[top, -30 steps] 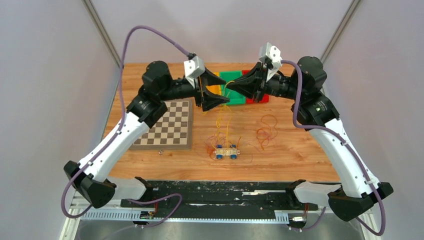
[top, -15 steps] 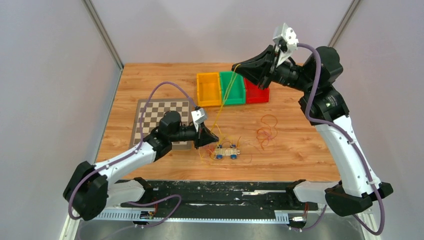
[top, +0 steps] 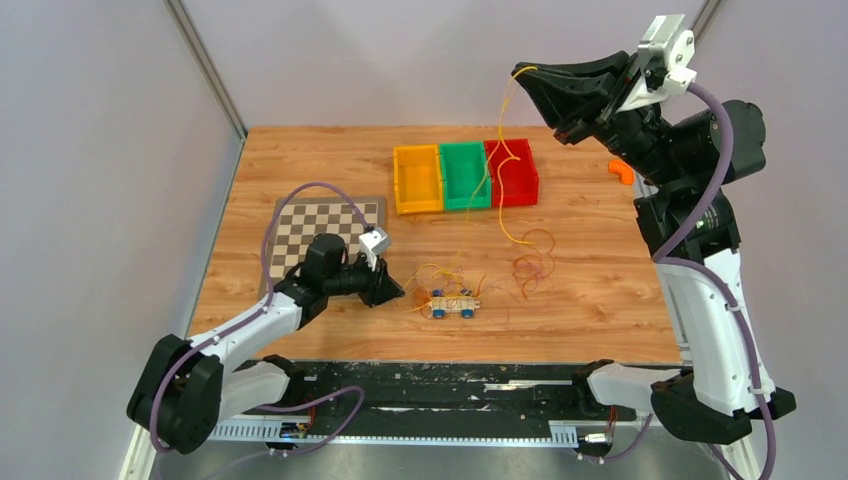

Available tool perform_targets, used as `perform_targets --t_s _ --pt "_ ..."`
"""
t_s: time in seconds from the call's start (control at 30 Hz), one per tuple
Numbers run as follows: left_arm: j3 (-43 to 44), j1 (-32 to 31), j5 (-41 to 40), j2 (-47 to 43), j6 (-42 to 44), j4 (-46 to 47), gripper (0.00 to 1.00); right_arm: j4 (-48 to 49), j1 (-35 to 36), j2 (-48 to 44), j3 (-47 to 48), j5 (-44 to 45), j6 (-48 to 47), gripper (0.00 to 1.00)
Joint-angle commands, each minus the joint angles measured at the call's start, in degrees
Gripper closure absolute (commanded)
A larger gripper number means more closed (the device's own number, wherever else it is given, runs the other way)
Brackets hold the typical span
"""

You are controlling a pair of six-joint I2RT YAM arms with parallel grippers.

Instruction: Untangle the cables

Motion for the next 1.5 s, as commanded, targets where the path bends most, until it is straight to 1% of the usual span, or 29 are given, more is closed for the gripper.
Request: perform_targets --t_s 0.0,0.03,0.13,0.17,0.23,0.27,0.3,0.33,0.4,0.43,0.47,0.57,0.63,0.73,0.83,0.93,1.0,1.03,1.07,1.1,1.13,1.17,1.2,1.23,1.27,1.3,1.33,1.4,1.47 --pt "0.1 1.2 -0.5 -1.4 2.0 -2.4 0.76 2.1 -0.6 -0.4 0.8 7.2 -4.6 1.00" --pt "0.0 1.4 -1.1 -1.6 2.0 -2.6 0.79 2.3 -0.8 -0.3 0.9 9.2 -5.4 1.00" --pt "-0.5 1.9 -3.1 -1.9 0.8 -2.4 0.94 3.5 -3.4 1.1 3.2 11.8 -5.2 1.00" --pt "-0.5 1.9 -3.1 -1.5 0.6 -2.4 0.94 4.1 -4.5 1.7 4.3 10.8 -4.1 1.00" --pt "0.7 2.2 0.2 -1.8 1.4 -3.0 0.74 4.4 -5.6 2.8 6.8 8.1 -2.9 1.00" --pt "1.2 2.2 1.6 -2.4 2.5 -3.5 0.45 4.5 -5.6 3.0 7.2 6.8 -2.7 1.00" --pt "2.3 2.3 3.4 -4.3 2.7 -3.6 0.34 4.5 -5.6 3.0 7.1 5.5 -2.2 1.00" --pt "2.9 2.3 4.2 -5.4 2.8 -3.2 0.16 4.5 -5.7 2.9 6.6 3.9 -1.9 1.00" --pt "5.4 2.2 6.1 -9.0 2.9 -1.4 0.02 4.8 -5.6 2.2 4.4 1.0 -1.2 1.00" --pt "8.2 1.5 6.0 -10.2 3.8 -1.3 0.01 5.1 -5.6 2.0 3.3 -0.4 -0.4 1.00" --pt "10.0 0.9 5.6 -10.2 4.6 -1.9 0.00 5.2 -5.7 1.9 2.5 -1.0 0.9 1.00" --pt "20.3 -2.3 4.5 -6.0 7.7 -4.6 0.00 5.6 -5.7 2.1 1.6 -2.5 2.5 1.00" --pt "24.3 -4.7 4.3 -2.2 7.4 -1.3 0.00 6.0 -5.7 2.4 1.8 -2.7 3.2 1.00" --pt "26.9 -8.7 3.2 3.5 6.9 5.1 0.00 6.2 -5.6 3.3 3.4 -2.7 3.7 1.00" --pt "27.0 -12.2 1.0 11.4 4.9 15.1 0.00 6.1 -5.7 5.1 7.3 -2.5 5.2 1.00" --pt "26.8 -15.2 1.1 18.1 6.8 17.2 0.04 5.7 -5.7 7.3 12.8 -0.3 5.6 1.00" --pt "24.1 -15.5 -0.3 21.9 6.6 16.9 0.12 5.5 -5.7 8.3 16.4 2.4 4.8 1.00" --pt "23.4 -15.3 -0.7 23.2 6.7 16.2 0.21 5.4 -5.7 8.6 18.0 3.7 3.8 1.00" --pt "21.8 -14.3 -0.7 25.7 6.9 14.9 0.27 5.5 -5.7 8.9 19.5 5.1 2.9 1.00" --pt "20.9 -13.6 -0.7 26.7 6.6 14.6 0.37 5.5 -5.7 9.1 21.0 6.6 1.9 1.00" --pt "19.1 -11.8 -1.0 28.3 4.5 15.2 0.43 5.5 -5.8 9.3 22.6 8.0 0.9 1.00" --pt "17.9 -10.8 -1.2 29.0 2.9 15.9 0.53 5.8 -5.8 9.6 24.1 9.5 -0.1 1.00" --pt "16.0 -8.8 -1.6 30.1 -0.6 16.8 0.60 6.2 -5.8 9.9 25.8 10.8 -0.5 1.00" --pt "15.4 -7.9 -1.3 30.5 -1.9 16.8 0.69 6.8 -5.8 10.2 26.9 12.0 -2.3 1.00" --pt "14.5 -6.9 -0.9 30.8 -3.3 15.3 0.71 7.4 -5.8 10.5 27.7 13.0 -3.6 1.00" --pt "14.2 -6.6 -0.8 30.7 -3.6 14.3 0.68 7.7 -5.8 10.5 28.2 13.9 -4.7 1.00" --pt "13.3 -6.2 -0.5 30.1 -3.8 12.9 0.58 7.7 -5.8 10.6 28.3 14.9 -5.6 1.00" --pt "11.9 -5.8 -0.4 28.6 -3.7 11.5 0.43 10.0 -5.8 10.1 27.4 15.4 -6.9 1.00" --pt "10.9 -5.2 -0.4 26.6 -3.4 10.6 0.40 10.3 -5.8 8.7 24.6 14.6 -7.0 1.00"
